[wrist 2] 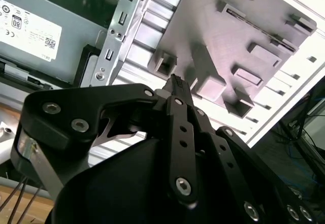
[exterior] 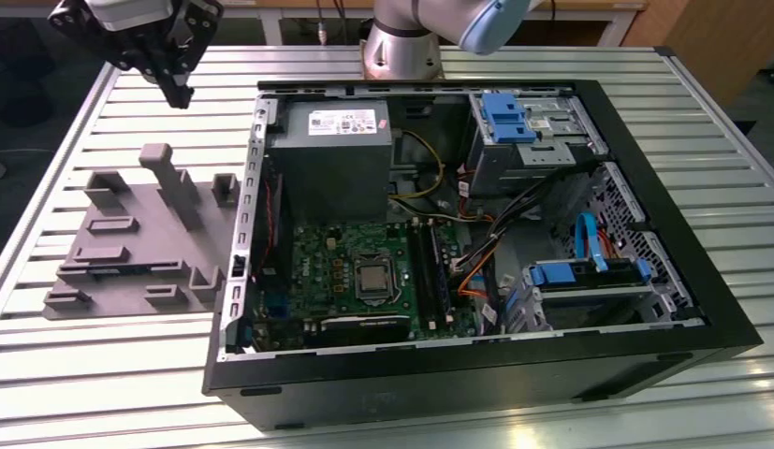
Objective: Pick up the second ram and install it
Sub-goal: 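Reach for the second ram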
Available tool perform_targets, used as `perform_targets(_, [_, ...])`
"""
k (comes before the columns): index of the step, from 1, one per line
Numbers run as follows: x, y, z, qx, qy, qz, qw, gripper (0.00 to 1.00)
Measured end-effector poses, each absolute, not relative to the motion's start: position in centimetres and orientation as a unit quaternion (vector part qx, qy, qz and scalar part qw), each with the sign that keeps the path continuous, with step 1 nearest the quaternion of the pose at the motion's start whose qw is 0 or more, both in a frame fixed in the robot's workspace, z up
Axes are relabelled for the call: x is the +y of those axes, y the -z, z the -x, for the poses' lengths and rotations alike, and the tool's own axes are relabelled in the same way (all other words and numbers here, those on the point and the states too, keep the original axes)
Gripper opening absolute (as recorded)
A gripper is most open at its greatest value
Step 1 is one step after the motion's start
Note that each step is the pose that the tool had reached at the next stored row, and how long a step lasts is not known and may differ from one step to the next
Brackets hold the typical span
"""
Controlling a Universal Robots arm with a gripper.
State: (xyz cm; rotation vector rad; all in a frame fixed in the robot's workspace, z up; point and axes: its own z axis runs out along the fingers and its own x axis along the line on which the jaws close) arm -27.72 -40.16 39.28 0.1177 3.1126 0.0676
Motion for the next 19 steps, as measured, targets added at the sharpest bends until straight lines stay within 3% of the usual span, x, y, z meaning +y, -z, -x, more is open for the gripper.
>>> perform_targets(19, [-41.1, -39.3, 30.9, 0.999, -0.022, -0.038, 0.013, 0.11])
